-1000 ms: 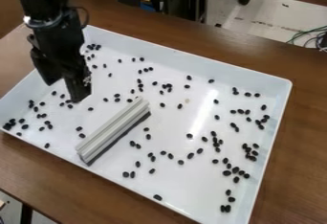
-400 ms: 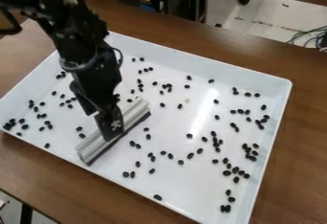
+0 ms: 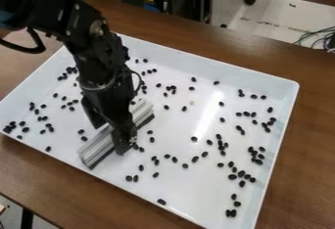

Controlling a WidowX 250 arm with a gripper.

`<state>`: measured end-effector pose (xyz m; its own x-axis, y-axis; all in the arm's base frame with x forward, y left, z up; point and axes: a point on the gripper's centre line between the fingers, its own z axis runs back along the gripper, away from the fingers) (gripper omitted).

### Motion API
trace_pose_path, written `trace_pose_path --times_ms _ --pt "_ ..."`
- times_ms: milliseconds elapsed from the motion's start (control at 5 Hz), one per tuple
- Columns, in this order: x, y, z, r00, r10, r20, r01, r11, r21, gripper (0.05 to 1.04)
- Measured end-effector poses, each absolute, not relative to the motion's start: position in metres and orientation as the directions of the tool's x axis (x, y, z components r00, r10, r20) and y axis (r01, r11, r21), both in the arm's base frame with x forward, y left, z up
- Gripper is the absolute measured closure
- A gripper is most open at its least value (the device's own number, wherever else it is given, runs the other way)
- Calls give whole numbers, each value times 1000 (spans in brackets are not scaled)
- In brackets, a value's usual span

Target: Sweep into pile

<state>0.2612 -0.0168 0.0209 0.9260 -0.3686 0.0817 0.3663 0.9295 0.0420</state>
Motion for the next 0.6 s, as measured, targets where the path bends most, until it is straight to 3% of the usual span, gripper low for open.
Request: trace_pose_path --times_ms 400,600 --pt "258 -13 12 942 -324 93 323 946 26 114" --pt "256 -11 6 943 -325 72 325 946 17 223"
